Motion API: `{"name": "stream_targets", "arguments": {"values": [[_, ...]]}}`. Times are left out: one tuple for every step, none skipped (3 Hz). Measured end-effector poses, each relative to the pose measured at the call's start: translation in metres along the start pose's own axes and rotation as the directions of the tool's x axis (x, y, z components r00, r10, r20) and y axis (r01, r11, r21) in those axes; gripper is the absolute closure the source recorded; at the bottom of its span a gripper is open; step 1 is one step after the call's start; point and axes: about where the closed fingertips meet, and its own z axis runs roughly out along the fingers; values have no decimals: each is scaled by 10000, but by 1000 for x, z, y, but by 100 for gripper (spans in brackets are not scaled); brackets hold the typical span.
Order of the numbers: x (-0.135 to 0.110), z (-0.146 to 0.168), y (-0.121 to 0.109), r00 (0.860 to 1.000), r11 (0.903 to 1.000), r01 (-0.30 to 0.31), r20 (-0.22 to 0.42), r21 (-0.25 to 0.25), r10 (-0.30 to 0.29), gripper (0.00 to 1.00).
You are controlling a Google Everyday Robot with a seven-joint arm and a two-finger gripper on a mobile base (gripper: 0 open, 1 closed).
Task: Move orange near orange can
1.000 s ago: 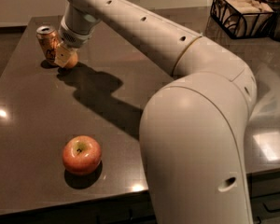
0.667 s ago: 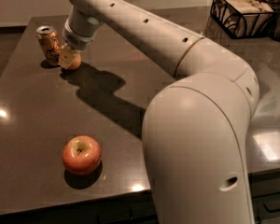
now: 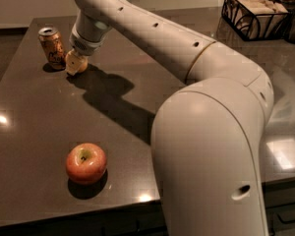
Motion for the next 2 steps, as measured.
{"name": "stream_targets", "arguments": {"values": [[0, 3, 1, 10000, 10000, 9, -26, -39, -9, 0], [0, 3, 1, 10000, 10000, 10, -27, -41, -10, 0]]}}
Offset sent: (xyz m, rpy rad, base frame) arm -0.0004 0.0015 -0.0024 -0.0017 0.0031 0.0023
